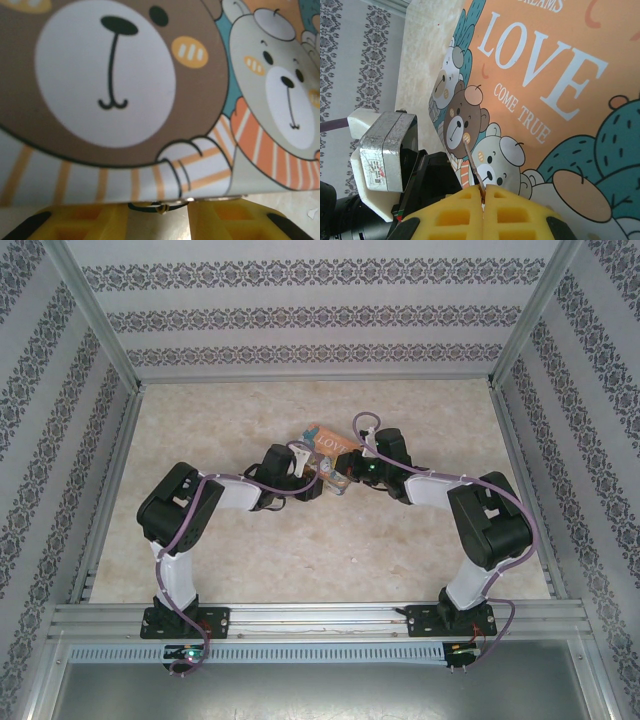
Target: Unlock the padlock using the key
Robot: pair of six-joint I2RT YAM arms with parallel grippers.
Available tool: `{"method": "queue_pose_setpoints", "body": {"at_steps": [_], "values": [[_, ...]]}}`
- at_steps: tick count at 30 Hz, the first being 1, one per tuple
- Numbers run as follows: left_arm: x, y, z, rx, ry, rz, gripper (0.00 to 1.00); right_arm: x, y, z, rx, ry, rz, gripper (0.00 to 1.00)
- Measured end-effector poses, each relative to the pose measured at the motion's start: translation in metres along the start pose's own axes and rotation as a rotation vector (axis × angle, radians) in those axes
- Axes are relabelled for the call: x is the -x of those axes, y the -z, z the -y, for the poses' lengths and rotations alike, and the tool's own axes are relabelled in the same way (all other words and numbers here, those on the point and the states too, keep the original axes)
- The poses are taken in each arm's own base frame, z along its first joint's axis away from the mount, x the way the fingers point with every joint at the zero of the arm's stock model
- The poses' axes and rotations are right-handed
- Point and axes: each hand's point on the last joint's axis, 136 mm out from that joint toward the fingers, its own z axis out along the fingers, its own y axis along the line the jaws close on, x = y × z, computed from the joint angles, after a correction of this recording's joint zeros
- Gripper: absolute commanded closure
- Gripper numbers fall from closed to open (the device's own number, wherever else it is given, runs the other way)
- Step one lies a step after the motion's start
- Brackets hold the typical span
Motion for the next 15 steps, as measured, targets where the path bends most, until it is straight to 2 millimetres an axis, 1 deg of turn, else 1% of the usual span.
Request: {"method": "queue_pose_setpoints", "body": {"at_steps": [8,11,15], "values": [[0.0,-0.001,0.002,0.007,-0.002,0.001,0.71,-0.006,0.002,-0.006,0.001,0.002,-0.016,1.0],[-0.001,-0.002,0.004,0.006,0.004,0.001,0.71,-0.002,0.008,-0.015,0.015,0.015,-0.003,1.0],[-0.005,0.001,0.009,0.0,0.032,-0.006,0.72,0.003,0.019,-0.032,0.043,0.042,0.023,1.0]]}}
